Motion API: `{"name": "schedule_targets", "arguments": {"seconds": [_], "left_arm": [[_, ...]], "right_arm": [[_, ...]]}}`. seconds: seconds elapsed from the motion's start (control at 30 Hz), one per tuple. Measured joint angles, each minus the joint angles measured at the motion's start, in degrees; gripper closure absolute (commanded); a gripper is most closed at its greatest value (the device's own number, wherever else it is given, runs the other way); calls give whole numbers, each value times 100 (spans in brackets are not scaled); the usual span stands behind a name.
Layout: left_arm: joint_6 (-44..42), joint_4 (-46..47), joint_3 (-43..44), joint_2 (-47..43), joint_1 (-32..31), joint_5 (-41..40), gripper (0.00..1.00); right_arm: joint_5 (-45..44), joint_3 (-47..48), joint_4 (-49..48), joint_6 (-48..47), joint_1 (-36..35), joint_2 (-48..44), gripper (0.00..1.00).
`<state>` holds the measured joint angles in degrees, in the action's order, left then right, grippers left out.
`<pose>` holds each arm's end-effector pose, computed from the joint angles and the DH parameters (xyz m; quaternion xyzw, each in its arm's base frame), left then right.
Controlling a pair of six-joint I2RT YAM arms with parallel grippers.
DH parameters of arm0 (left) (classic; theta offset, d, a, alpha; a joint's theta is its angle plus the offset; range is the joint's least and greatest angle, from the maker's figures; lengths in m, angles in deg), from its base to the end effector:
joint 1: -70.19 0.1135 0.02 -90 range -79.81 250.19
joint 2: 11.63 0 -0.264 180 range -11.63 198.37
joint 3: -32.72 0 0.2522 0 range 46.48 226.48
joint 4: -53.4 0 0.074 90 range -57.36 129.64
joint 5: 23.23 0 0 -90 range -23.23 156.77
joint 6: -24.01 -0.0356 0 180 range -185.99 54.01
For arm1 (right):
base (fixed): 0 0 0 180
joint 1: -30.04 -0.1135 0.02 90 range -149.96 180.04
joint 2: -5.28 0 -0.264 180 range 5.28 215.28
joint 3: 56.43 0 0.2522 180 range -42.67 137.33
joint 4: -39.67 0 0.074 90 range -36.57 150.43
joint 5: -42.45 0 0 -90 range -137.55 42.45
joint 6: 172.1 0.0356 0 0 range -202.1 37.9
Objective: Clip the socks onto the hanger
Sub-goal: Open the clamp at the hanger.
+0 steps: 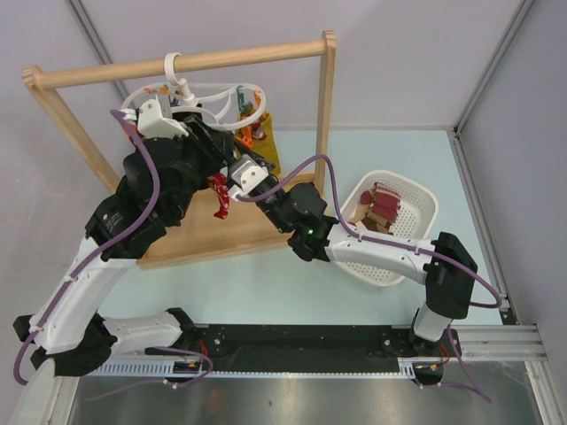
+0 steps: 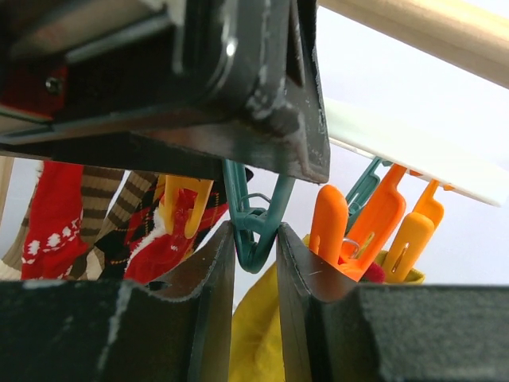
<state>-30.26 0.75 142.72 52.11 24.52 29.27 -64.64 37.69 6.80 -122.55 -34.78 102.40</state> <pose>0.1407 -0.1130 0.5211 -0.1523 0.7218 -0.2300 0.6348 0.1789 0.3560 0.4161 -0.3157 0.4029 0.1079 0.8523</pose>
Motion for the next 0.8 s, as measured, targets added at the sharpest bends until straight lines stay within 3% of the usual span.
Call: {"name": "schedule_targets", "arguments": {"seconds": [0.6,0.8], "left_arm": [[26,-111,122,236,103,-87,47],[-24,-81,122,245,149,-83,52]], "right_arm": [[2,-85,-127,151,17,-11,83],[4,-90,-131,149,15,-31,82]]}}
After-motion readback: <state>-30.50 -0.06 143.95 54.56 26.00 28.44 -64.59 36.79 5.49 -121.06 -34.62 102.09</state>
